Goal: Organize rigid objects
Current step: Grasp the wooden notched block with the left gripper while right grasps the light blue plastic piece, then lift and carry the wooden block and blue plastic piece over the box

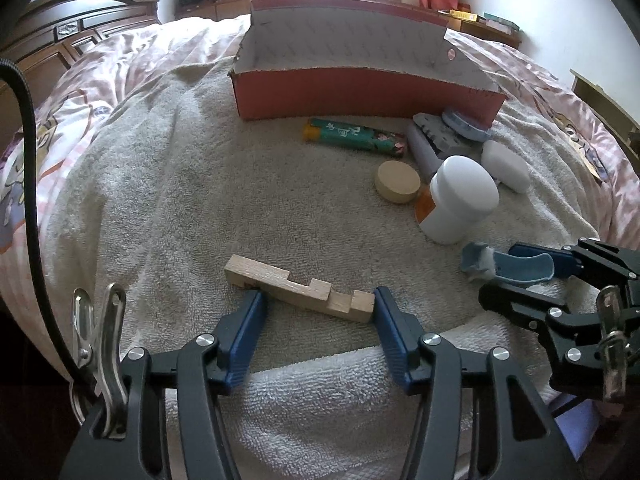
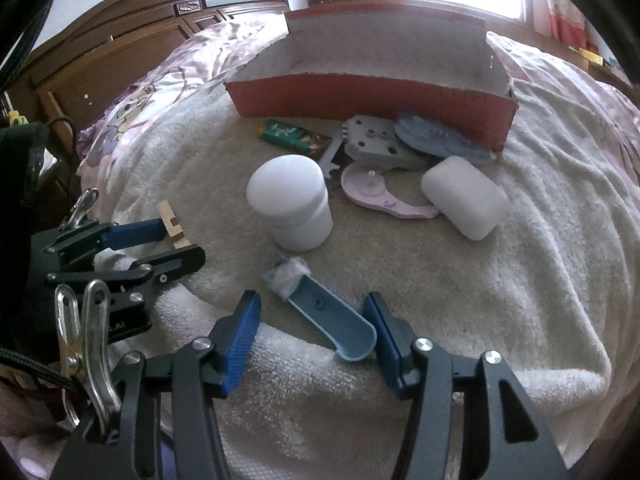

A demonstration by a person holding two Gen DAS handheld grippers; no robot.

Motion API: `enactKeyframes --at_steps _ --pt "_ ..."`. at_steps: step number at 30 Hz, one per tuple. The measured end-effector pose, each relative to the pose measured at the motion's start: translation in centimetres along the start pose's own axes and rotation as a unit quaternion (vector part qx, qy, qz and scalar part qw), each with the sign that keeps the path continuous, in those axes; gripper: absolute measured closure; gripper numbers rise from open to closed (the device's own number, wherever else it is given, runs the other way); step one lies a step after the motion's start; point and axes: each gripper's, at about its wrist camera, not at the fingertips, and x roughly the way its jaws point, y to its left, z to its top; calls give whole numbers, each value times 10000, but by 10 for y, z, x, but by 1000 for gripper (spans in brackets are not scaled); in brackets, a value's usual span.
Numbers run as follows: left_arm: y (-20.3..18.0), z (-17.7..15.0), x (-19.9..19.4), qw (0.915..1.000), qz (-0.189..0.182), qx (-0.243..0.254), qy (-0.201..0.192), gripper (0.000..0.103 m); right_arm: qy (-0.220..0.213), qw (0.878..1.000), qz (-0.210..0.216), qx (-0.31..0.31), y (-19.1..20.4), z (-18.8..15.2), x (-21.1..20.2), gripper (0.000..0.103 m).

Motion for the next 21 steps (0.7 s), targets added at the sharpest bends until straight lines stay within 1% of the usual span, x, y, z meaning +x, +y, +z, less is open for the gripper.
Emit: enactKeyframes --at_steps 1,3,5,8,12,21 --pt "0 0 0 10000 -3 -4 -2 47 -11 10000 -42 -14 0 0 0 60" --pt "0 0 -1 10000 -13 -12 -9 47 -16 9999 -127 -21 -2 0 0 65" --pt "-1 0 -2 10000 -22 -8 -18 47 -34 10000 -85 30 -5 -1 -1 69" --pt "-1 0 -3 10000 -32 -5 -24 47 -56 9999 -86 69 -8 -1 -3 80" --pt "-2 0 -5 10000 -42 -5 -59 47 -75 9998 -42 177 -16 -4 -8 81" --pt "-2 3 -10 9999 -65 -17 -131 47 -210 9993 -84 291 -27 -4 -20 81"
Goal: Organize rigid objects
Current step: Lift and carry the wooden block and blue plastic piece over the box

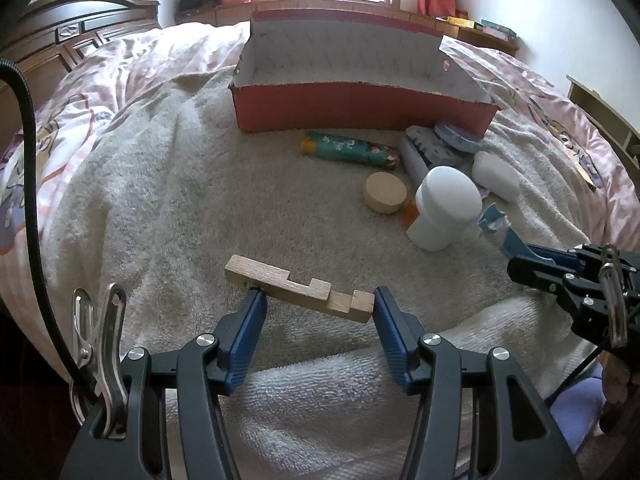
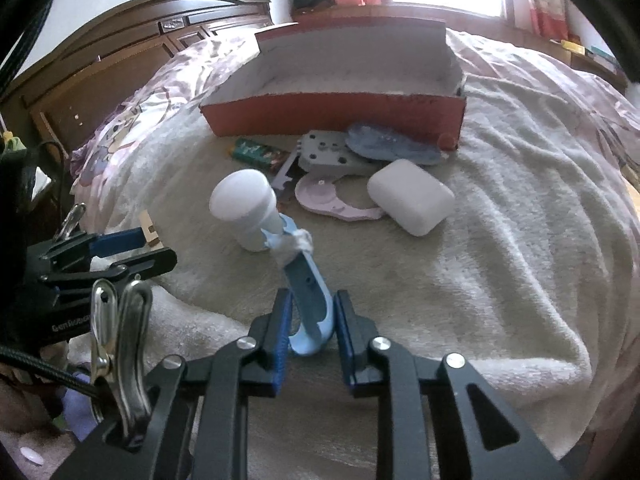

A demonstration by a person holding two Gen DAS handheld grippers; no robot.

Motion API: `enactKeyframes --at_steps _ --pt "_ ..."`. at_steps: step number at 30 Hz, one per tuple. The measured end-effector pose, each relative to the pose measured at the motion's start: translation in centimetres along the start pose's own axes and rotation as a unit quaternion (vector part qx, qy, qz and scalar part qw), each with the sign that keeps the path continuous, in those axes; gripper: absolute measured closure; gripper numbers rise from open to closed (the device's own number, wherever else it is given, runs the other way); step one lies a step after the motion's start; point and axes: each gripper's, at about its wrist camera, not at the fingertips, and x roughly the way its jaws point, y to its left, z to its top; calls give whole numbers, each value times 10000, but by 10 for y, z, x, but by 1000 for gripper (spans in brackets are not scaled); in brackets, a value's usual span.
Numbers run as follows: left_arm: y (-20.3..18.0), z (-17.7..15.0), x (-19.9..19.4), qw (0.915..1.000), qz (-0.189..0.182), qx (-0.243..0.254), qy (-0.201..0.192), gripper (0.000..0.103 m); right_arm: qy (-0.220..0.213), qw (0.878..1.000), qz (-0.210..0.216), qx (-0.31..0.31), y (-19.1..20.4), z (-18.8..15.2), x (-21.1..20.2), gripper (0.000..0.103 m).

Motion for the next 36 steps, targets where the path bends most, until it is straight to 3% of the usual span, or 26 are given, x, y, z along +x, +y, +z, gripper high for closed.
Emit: enactKeyframes --at_steps 13,36 --pt "-4 13 -9 9998 3 53 -181 47 -153 9996 153 189 -7 8 -7 81" --pt "-8 91 -14 9979 -31 -12 -652 47 -763 9968 219 -36 -9 63 -21 81"
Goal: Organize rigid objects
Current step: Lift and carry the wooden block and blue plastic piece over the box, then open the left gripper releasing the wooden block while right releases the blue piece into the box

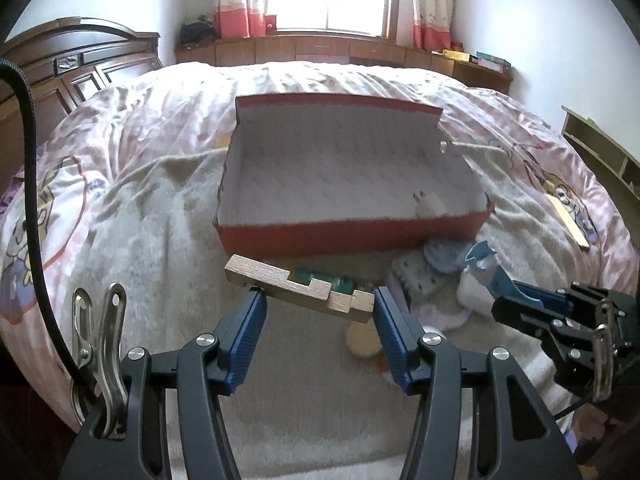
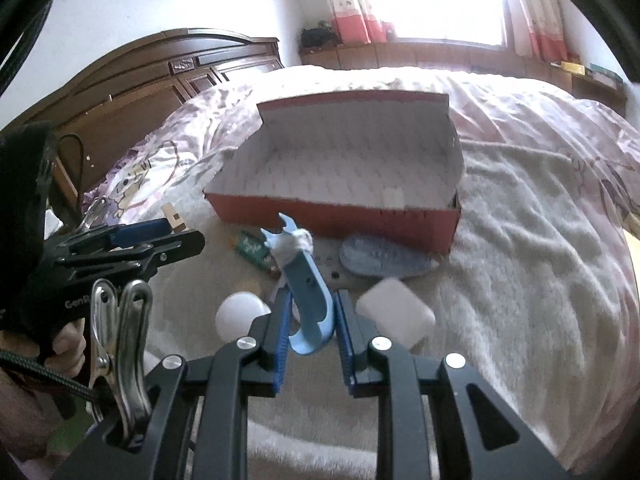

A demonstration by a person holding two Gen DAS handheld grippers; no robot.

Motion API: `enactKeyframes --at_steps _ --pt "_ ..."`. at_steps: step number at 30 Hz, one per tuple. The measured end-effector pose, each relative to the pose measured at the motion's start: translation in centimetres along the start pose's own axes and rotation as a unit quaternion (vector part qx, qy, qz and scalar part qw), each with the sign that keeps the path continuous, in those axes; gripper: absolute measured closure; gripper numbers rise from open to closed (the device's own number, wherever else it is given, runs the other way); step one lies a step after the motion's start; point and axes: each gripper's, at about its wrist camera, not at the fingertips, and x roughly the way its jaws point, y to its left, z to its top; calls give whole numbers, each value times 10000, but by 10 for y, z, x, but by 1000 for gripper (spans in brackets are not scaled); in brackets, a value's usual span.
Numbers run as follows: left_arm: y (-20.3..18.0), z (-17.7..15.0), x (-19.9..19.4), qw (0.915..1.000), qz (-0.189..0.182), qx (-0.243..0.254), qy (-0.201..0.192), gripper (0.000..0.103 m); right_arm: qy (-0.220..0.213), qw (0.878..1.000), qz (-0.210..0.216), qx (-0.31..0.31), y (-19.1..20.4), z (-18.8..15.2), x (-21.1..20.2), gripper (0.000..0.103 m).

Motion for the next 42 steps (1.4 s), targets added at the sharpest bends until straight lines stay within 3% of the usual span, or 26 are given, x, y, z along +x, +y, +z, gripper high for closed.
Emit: enactKeyframes --at_steps 24,42 --pt "-7 68 56 9999 -64 -118 78 47 -273 9995 48 143 -40 68 39 81" --pt "-4 86 100 9996 -86 -137 210 47 -111 9987 -145 482 -70 90 83 81"
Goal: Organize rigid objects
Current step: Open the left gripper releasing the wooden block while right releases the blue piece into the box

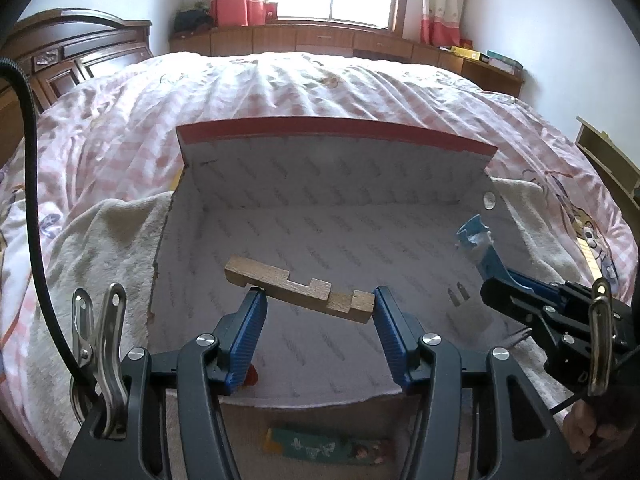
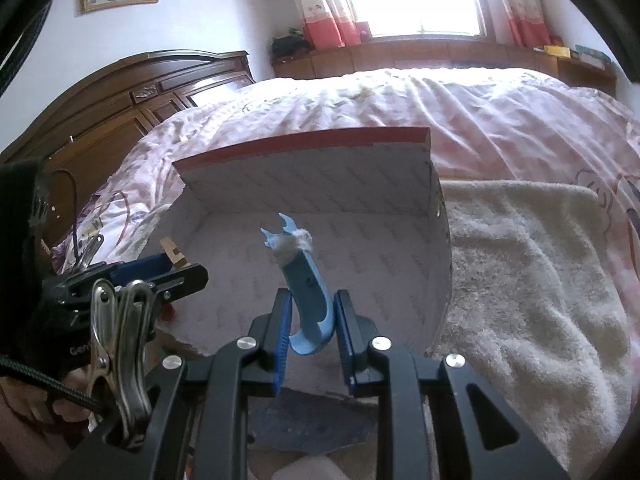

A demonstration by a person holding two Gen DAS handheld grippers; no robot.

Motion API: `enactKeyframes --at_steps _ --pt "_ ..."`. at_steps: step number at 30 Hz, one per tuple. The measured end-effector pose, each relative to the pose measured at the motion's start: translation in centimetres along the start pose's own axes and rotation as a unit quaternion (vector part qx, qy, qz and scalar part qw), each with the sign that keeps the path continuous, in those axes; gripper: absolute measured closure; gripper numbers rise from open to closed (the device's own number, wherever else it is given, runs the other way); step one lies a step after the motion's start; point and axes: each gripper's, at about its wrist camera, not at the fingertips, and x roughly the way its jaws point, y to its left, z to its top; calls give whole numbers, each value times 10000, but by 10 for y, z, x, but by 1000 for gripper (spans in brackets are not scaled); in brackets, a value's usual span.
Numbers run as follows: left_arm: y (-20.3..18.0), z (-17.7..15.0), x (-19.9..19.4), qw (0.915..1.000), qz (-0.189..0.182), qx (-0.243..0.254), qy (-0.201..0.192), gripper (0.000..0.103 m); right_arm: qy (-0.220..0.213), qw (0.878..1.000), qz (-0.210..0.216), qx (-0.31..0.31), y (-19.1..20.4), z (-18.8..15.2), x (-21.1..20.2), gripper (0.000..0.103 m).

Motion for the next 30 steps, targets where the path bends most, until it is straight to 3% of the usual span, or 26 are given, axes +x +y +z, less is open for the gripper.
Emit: enactKeyframes --at_steps 21,27,30 --pt "-1 0 25 9998 65 84 183 47 -20 9999 -155 -21 -2 0 13 80" --pt "4 -2 29 9994 175 -28 288 47 -104 9999 -117 63 -4 0 10 62" --pt "3 -3 28 9995 163 -27 254 47 -129 9998 -86 82 -4 0 9 60"
